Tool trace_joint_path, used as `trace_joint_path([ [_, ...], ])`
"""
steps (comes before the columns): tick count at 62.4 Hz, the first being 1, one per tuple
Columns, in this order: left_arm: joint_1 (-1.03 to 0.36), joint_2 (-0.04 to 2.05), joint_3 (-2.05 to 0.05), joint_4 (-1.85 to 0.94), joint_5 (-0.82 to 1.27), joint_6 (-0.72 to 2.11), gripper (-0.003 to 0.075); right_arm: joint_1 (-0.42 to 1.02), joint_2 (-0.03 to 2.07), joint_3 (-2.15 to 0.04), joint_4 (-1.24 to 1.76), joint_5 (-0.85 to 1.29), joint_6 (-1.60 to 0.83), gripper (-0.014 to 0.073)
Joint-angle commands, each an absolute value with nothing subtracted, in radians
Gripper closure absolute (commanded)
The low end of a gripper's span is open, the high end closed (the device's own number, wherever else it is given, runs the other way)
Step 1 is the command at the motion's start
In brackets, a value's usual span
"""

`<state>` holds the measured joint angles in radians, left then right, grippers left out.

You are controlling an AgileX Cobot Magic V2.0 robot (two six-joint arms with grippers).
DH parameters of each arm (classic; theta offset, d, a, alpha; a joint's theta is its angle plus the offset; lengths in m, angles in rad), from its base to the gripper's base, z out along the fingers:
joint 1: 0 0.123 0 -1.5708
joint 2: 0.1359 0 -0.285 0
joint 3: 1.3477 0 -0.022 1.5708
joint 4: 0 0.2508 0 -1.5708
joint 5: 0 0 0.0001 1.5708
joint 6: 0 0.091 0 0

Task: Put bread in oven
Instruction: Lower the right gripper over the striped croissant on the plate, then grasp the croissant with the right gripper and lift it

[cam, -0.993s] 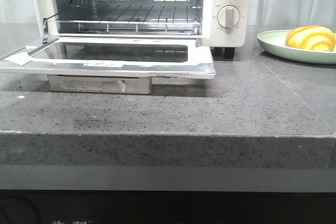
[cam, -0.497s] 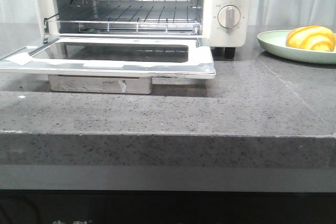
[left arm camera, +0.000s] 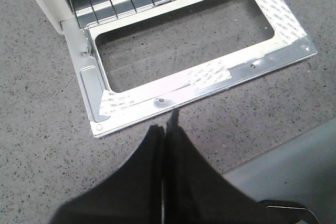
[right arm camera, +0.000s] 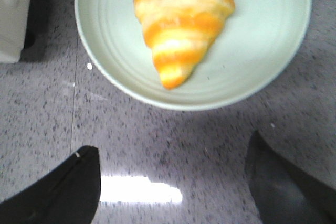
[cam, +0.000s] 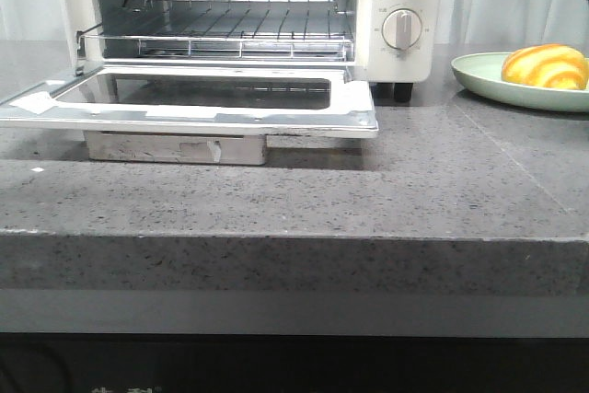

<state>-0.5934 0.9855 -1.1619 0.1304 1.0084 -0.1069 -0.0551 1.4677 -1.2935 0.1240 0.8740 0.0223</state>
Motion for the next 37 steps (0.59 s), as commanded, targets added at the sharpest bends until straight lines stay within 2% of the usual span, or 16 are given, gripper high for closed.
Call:
trace_joint_path([
  [1, -0.595, 0.971, -1.186, 0.137, 0.944, -0.12, 0.0738, -0.059, 1.514, -1.389, 0.138, 0.86, 0.021, 0.0013],
  [17, -0.595, 0.971, -1.186, 0.137, 0.944, -0.12, 0.0738, -0.059, 1.717, -1.557, 0.137, 0.896, 0.021, 0.0013],
  [37, -0.595, 0.971, -1.186, 0.136, 0.94, -0.12, 0.0738, -0.059, 1.857, -1.653, 0.138, 0.899, 0.021, 0.0013],
])
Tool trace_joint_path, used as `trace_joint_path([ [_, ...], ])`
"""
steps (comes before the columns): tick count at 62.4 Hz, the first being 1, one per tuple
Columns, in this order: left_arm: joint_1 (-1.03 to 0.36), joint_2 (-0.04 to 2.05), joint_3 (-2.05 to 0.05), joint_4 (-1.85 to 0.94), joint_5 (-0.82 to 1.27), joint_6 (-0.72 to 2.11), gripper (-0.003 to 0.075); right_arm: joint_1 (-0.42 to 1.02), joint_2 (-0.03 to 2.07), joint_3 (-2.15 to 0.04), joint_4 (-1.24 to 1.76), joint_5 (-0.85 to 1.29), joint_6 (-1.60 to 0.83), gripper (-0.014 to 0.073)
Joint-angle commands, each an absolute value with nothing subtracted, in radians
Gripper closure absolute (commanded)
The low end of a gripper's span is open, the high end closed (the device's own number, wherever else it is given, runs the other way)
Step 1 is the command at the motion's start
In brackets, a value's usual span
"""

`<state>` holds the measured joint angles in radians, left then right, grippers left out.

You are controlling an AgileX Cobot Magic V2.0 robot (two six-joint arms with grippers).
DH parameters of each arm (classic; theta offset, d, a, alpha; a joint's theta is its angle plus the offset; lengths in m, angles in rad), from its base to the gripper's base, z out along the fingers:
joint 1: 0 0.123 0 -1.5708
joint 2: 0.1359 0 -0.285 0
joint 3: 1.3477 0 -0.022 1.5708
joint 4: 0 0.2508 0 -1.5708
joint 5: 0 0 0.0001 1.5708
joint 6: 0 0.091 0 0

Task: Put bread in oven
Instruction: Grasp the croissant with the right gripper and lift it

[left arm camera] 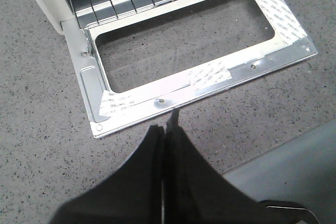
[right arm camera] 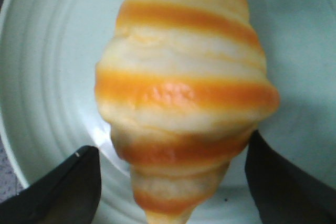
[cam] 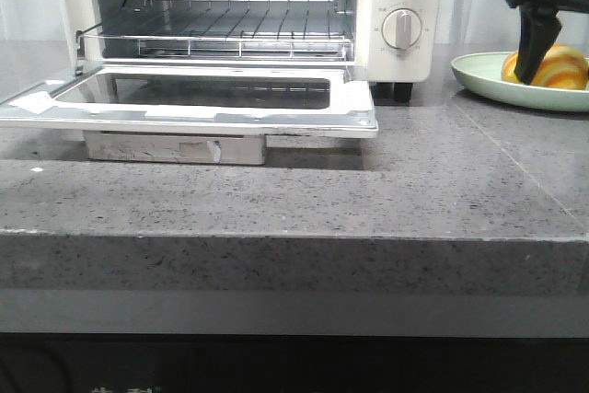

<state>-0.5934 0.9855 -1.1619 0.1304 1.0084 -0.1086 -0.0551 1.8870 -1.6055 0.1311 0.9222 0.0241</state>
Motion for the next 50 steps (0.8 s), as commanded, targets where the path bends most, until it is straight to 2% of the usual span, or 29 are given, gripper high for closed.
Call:
trace_joint_path([
  [1, -0.595, 0.971, -1.186, 0.136, 0.94, -0.12, 0.0738, -0.059, 1.861, -1.655, 0.138, 0.9, 0.021, 0.0013],
  [4, -0.595, 0.971, -1.186, 0.136, 0.94, -0.12, 0.0738, -0.059, 1.867, -1.66, 0.138, 0.902, 0.021, 0.0018],
  [8, -0.595, 0.971, -1.186, 0.136, 0.94, -0.12, 0.0738, -0.059, 1.876, -1.666, 0.138, 0.916, 0.02, 0.0077],
  [16, -0.595, 0.971, -1.186, 0.136, 0.938, -0.12, 0.0738, -0.059, 1.876, -1.666, 0.137, 0.919, 0.02, 0.0368],
  [23, -0.595, 0.971, -1.186, 0.138, 0.933, -0.12, 0.0738, -0.059, 1.863, -1.669, 0.137, 0.927, 0.02, 0.0515],
  [31, -0.595, 0.971, -1.186, 0.138, 0.925, -0.12, 0.0738, -0.059, 1.834, -1.691, 0.137, 0.966, 0.02, 0.0573],
  [50, -0.595, 0.971, -1.186, 0.138, 0.911, -0.12, 0.0738, -0.059, 1.7, -1.684, 0.204, 1.09, 0.02, 0.0578],
])
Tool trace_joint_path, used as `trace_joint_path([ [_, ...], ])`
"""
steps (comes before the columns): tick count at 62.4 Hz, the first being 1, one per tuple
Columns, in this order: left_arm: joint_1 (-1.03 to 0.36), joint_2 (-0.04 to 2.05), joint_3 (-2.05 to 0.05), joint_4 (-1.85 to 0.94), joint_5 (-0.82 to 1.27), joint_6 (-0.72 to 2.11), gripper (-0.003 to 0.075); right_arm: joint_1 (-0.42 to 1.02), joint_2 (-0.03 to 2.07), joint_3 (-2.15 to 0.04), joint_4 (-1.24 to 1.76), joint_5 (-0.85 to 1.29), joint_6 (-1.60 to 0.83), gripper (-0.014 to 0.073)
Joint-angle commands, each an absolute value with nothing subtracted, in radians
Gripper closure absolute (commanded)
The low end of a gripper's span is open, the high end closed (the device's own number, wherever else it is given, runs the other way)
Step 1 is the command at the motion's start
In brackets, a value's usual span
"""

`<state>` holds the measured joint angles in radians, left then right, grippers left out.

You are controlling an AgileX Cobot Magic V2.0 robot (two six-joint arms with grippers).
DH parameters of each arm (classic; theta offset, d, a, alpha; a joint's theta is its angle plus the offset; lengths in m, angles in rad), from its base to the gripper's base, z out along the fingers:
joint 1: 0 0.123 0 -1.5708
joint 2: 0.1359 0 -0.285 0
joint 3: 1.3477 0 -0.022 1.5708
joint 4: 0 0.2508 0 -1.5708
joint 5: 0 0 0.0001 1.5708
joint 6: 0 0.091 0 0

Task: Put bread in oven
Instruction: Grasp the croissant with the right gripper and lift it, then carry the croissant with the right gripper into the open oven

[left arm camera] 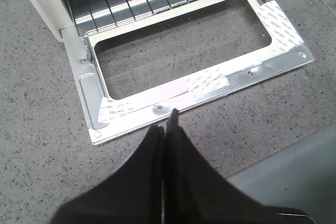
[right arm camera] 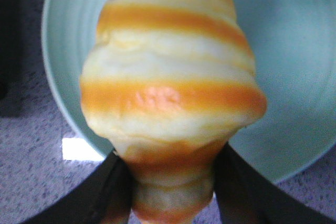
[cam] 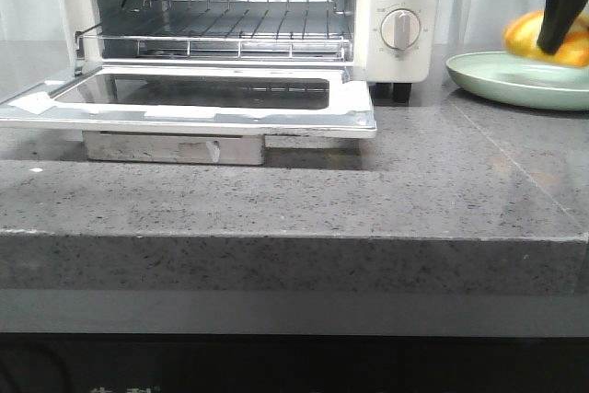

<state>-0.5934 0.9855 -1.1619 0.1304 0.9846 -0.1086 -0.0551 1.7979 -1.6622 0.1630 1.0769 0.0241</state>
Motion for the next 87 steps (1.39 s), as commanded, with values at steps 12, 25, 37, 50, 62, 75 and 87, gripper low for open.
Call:
trace_joint_path([
  [12, -0.595, 0.971, -1.186, 0.138, 0.895, -0.12, 0.0738, -0.056, 1.535, -1.565, 0.245, 0.997, 0.02, 0.0578],
  [25, -0.595, 0.971, -1.186, 0.138, 0.895, -0.12, 0.0738, -0.056, 1.34, -1.381, 0.329, 0.935, 0.019, 0.0578],
  [37, -0.595, 0.971, -1.186, 0.138, 0.895, -0.12, 0.0738, 0.004, 1.179, -1.207, 0.421, 0.943, -0.083, 0.0578],
  [50, -0.595, 0.971, -1.186, 0.138, 0.895, -0.12, 0.0738, 0.22, 1.103, -1.123, 0.42, 0.981, -0.092, 0.0578],
  [62, -0.595, 0.971, -1.186, 0.136, 0.895, -0.12, 0.0738, 0.443, 1.125, -1.129, 0.416, 0.935, -0.04, 0.0578],
  [75, -0.595, 0.971, -1.186, 0.132, 0.895, -0.12, 0.0738, 0.602, 1.259, -1.228, 0.293, 0.932, 0.063, 0.0578],
  [87, -0.595, 0.971, -1.186, 0.132, 0.895, -0.12, 0.0738, 0.693, 1.427, -1.42, 0.078, 0.962, 0.205, 0.0578],
])
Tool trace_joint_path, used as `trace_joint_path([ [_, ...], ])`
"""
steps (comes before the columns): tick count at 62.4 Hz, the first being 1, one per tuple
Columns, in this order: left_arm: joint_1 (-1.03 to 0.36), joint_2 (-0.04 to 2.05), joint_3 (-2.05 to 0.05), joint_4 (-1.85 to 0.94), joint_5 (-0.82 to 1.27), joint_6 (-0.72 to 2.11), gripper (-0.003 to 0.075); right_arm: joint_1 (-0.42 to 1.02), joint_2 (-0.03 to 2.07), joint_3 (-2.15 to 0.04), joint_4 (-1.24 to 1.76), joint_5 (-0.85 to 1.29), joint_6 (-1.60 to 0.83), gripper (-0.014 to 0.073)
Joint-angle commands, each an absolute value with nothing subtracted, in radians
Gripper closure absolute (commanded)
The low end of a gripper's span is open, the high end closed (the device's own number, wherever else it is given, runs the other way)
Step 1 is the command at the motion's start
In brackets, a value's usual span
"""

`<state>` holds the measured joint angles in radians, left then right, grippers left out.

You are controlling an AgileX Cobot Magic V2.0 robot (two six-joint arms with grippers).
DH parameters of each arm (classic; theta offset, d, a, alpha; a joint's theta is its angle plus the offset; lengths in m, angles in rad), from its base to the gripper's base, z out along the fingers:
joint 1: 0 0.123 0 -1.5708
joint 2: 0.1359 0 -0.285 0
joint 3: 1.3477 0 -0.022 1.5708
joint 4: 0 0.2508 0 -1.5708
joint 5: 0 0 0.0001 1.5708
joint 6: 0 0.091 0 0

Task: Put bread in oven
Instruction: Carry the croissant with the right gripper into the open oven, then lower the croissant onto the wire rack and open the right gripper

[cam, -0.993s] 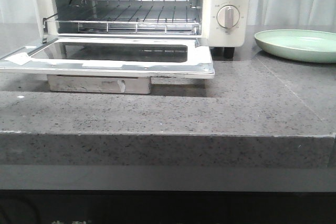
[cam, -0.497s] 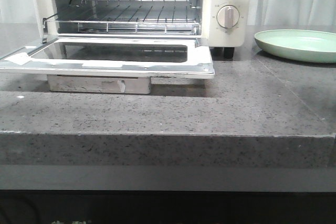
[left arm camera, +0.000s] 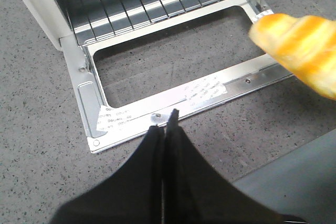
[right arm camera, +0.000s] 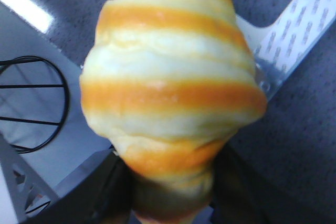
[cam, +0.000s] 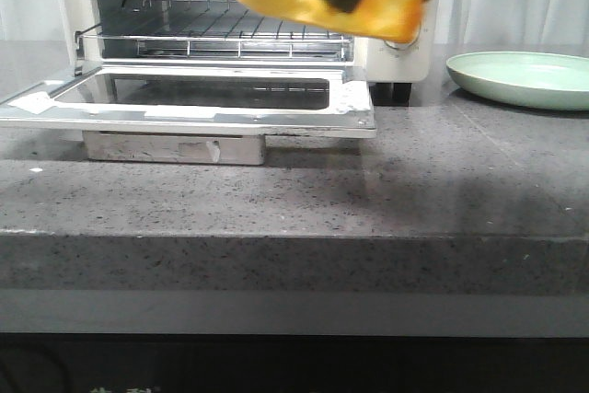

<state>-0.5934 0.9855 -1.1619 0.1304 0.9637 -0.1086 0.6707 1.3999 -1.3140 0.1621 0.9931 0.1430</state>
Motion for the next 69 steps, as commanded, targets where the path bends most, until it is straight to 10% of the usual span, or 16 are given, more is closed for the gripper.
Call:
trace_joint_path([
  [1, -0.595, 0.971, -1.186, 0.132, 0.895, -0.12, 0.0738, 0.697, 1.439, -1.435, 0.055, 0.964, 0.215, 0.0578],
  [69, -0.595, 0.971, -1.186, 0.132, 0.899, -0.12, 0.0738, 0.677, 1.988, -2.084, -0.384, 0.997, 0.438, 0.0578],
])
